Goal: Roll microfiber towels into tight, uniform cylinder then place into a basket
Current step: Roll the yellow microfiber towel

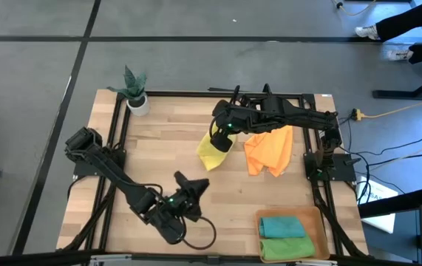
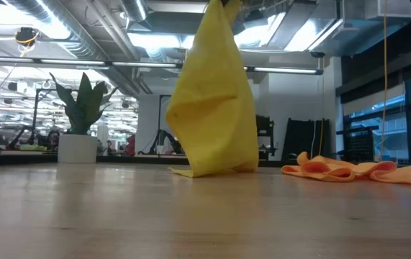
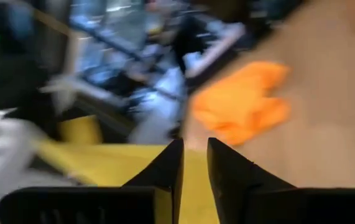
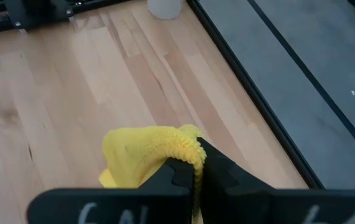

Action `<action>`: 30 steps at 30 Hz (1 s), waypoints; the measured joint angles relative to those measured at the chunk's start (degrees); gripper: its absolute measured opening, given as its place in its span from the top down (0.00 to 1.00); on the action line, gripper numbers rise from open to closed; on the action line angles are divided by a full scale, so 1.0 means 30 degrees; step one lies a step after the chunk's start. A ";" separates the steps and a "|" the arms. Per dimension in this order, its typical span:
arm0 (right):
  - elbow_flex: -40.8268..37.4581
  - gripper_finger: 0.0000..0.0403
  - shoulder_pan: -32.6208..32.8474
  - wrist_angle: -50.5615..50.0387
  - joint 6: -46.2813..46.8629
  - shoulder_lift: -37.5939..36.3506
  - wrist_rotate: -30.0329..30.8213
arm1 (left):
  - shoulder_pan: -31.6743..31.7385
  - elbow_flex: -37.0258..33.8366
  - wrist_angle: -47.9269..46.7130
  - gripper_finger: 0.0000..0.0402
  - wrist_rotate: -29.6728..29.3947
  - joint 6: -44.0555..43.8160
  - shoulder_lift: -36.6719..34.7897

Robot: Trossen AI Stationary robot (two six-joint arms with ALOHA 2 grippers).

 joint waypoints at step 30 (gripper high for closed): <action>0.0000 0.98 -0.0070 0.1124 -0.0049 0.0000 -0.0498 | 0.4986 -0.6198 -0.2139 0.82 0.1599 -0.4068 0.0015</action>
